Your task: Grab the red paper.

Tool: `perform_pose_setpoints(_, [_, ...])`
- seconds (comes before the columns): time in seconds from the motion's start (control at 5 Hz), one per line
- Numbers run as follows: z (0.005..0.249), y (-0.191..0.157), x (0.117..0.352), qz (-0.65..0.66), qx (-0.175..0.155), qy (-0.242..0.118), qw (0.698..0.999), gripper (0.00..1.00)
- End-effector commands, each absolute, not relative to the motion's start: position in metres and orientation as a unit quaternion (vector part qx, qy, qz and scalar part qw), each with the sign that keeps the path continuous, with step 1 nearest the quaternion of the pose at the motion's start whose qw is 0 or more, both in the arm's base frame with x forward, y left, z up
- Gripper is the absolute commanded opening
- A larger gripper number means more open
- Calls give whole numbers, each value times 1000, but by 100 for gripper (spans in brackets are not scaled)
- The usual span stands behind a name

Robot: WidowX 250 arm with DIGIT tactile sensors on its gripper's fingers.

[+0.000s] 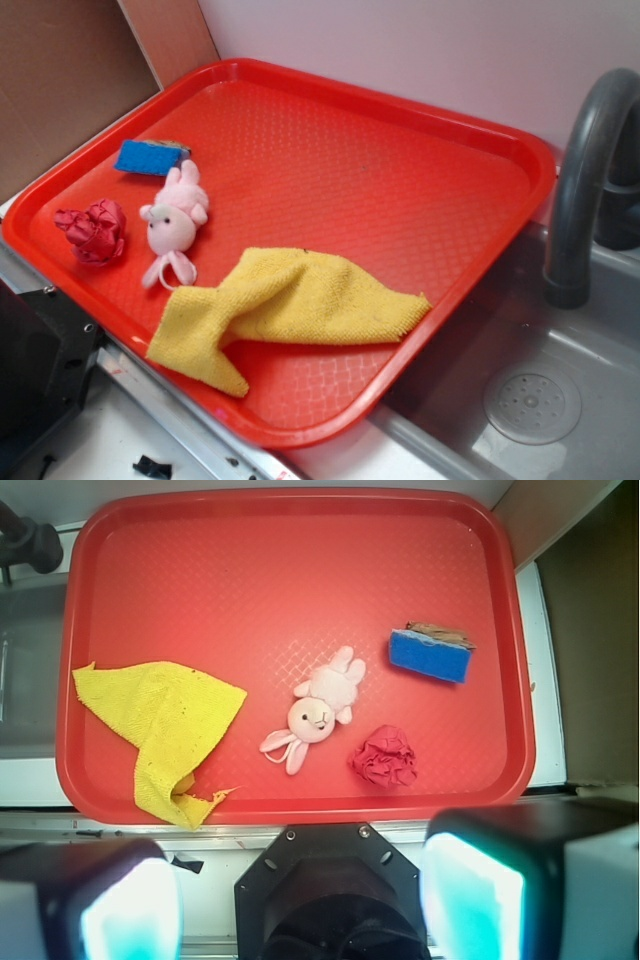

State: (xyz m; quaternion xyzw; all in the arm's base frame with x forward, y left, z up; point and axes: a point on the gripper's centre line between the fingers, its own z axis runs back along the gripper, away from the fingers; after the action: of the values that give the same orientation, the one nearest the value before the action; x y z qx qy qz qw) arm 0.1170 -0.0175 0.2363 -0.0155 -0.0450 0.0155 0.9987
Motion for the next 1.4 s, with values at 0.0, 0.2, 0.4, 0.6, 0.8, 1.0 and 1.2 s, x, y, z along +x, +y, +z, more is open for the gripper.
perform_pose_setpoints(0.0, [236, -17, 117, 16, -15, -45, 999, 100])
perform_pose_setpoints(0.2, [221, -4, 120, 37, -18, -80, 996, 100])
perform_pose_setpoints(0.4, [200, 19, 126, 48, -4, -91, 995, 100])
perform_pose_setpoints(0.6, [181, 30, 131, 59, -3, -92, 994, 100])
perform_pose_setpoints(0.8, [154, 42, 134, 67, 15, -79, 994, 100])
perform_pose_setpoints(1.0, [133, 46, 135, 68, 13, -63, 996, 100])
perform_pose_setpoints(1.2, [112, 49, 136, 67, 16, -40, 997, 100])
